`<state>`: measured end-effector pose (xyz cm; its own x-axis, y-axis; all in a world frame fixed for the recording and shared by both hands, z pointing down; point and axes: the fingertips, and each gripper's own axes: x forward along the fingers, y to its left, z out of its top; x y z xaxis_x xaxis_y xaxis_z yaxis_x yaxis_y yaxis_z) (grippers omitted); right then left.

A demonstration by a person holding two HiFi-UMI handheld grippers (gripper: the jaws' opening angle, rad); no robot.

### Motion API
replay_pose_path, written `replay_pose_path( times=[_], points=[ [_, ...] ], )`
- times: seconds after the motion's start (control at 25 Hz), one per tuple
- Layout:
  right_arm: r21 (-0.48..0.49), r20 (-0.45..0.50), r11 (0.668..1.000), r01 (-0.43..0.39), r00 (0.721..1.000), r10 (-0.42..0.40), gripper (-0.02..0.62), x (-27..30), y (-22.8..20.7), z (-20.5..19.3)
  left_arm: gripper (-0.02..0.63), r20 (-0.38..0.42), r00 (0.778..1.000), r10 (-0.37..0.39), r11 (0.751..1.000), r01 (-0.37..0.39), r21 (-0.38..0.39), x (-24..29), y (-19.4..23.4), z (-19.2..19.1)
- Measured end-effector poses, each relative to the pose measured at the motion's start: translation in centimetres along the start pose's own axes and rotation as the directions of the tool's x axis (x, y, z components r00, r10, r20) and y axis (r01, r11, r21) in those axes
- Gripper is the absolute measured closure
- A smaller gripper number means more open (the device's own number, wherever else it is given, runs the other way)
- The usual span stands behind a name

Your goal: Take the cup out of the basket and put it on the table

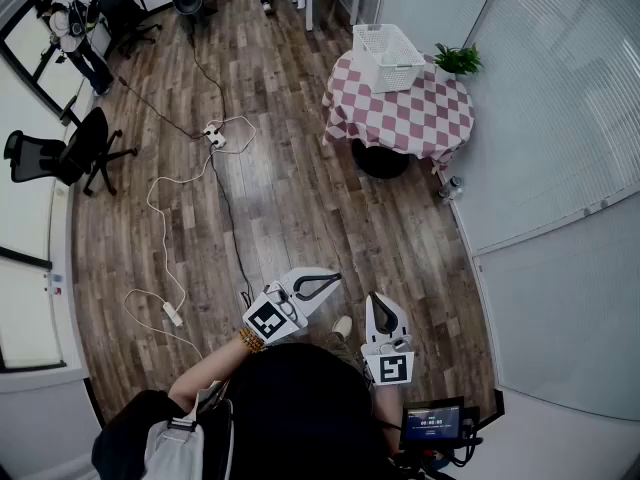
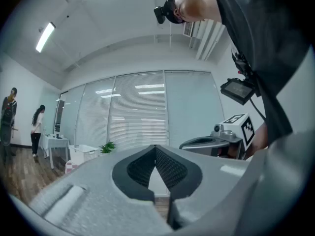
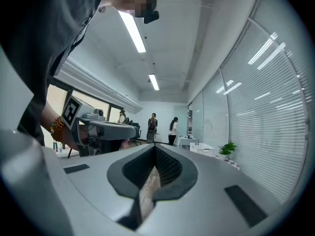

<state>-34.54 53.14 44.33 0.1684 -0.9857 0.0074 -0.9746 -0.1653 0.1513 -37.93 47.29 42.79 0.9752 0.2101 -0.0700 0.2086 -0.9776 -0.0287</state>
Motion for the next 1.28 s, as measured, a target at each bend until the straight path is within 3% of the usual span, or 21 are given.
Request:
replay_pose_path(
  times=[0.36,0.64,0.96,1.08,1.28],
  points=[
    [0.048,-0.065,0.995,-0.082,0.994,0.085,0.586,3.2,11.6,-0.7,0.601,-0.043,0.994,0.097,0.995,-0.099,-0.025,-14.4,4.0,-2.7],
    [0.040,-0.112,0.991,-0.125,0.985,0.129,0.586,6.2,16.5,-0.9,0.601,-0.066,0.982,0.178,0.982,-0.181,-0.046,-21.0,8.0,-3.1],
    [0.053,-0.129,0.988,-0.145,0.980,0.150,0.586,9.0,17.1,-1.3,0.601,-0.087,0.968,0.236,0.970,-0.240,-0.040,-22.4,11.3,-4.2],
    [0.060,-0.116,0.982,-0.177,0.976,0.182,0.586,10.6,16.9,-2.0,0.601,-0.128,0.960,0.249,0.966,-0.255,-0.038,-21.7,12.6,-5.2],
    [0.074,-0.109,0.974,-0.212,0.969,0.220,0.586,13.8,13.8,-3.0,0.601,-0.130,0.959,0.251,0.964,-0.260,-0.055,-17.9,14.5,-4.3]
  ],
)
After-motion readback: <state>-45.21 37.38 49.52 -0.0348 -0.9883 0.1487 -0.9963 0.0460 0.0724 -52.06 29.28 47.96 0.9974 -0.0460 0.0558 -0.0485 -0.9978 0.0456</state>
